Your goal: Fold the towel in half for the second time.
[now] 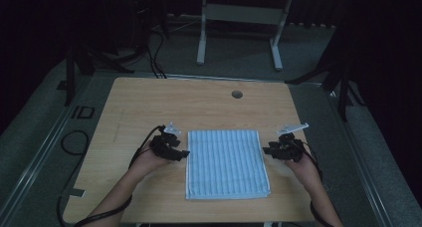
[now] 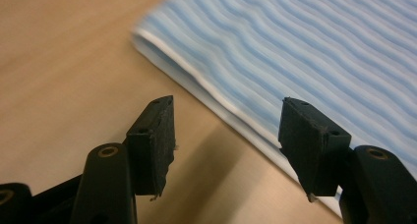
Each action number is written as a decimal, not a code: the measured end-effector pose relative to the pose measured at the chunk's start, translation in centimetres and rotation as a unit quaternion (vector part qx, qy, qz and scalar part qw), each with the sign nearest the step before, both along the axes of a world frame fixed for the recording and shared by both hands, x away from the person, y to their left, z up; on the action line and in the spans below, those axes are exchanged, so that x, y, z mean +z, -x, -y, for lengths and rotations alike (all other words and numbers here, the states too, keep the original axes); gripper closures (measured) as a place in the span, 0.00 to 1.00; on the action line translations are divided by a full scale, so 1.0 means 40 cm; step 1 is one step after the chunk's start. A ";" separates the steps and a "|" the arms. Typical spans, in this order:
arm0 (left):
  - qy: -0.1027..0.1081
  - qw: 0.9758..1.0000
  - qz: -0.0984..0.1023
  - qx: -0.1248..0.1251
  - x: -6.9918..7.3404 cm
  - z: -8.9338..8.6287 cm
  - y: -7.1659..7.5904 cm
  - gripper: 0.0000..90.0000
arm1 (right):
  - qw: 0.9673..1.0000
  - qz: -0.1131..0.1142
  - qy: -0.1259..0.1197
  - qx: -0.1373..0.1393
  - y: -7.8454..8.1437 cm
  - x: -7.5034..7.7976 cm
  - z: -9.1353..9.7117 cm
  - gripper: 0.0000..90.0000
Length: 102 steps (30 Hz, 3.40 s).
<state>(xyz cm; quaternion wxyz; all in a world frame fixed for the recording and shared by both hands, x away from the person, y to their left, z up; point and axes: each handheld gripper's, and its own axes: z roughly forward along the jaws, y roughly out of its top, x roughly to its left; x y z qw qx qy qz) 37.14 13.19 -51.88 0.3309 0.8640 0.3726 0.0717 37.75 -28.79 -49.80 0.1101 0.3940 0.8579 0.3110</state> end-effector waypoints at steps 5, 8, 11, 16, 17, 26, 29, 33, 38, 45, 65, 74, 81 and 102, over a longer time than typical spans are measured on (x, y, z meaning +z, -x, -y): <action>-0.001 1.000 -0.006 0.019 -0.006 0.007 -0.076 0.43 | 1.000 -0.010 0.002 -0.013 -0.082 0.008 -0.020 0.64; 0.003 0.999 -0.012 0.036 -0.012 0.011 -0.118 0.43 | 1.000 -0.020 -0.006 -0.019 -0.131 0.009 -0.032 0.63; -0.001 0.999 -0.013 0.047 -0.013 0.018 -0.151 0.43 | 0.999 -0.029 0.000 -0.023 -0.168 0.002 -0.046 0.60; 0.012 0.997 -0.034 0.069 -0.035 0.008 -0.194 0.43 | 0.998 -0.048 -0.005 -0.031 -0.208 -0.024 -0.062 0.59; 0.020 0.996 -0.038 0.072 -0.038 0.005 -0.196 0.44 | 0.998 -0.049 -0.002 -0.037 -0.213 -0.031 -0.065 0.60; 0.049 0.996 -0.054 0.058 -0.058 0.022 -0.199 0.61 | 0.997 -0.068 0.002 -0.045 -0.228 -0.067 -0.081 0.77; 0.045 0.995 -0.064 0.054 -0.063 0.033 -0.199 0.83 | 0.997 -0.070 0.024 -0.038 -0.223 -0.071 -0.092 0.95; 0.022 0.998 -0.055 0.036 -0.040 0.055 -0.193 0.97 | 0.997 -0.063 0.025 -0.042 -0.217 -0.063 -0.093 0.98; 0.015 0.999 -0.024 0.020 0.010 0.061 -0.173 0.97 | 0.999 -0.021 0.033 -0.035 -0.198 -0.025 -0.095 0.98; 0.048 0.999 0.008 -0.004 0.078 0.039 -0.110 0.97 | 0.998 0.050 0.049 -0.006 -0.114 0.056 -0.087 0.98; 0.075 0.990 0.034 -0.119 0.094 0.031 0.242 0.97 | 0.994 0.098 -0.004 0.057 0.305 0.073 0.002 0.98; 0.064 0.991 0.013 -0.119 0.038 0.033 0.291 0.75 | 0.997 0.063 -0.020 0.045 0.360 0.013 0.028 0.83; 0.067 0.991 0.012 -0.115 0.021 0.069 0.268 0.55 | 0.995 0.061 -0.033 0.066 0.324 0.023 -0.020 0.75; 0.041 0.994 -0.023 -0.097 -0.059 0.109 0.184 0.55 | 0.997 0.020 0.027 0.077 0.205 -0.093 -0.094 0.69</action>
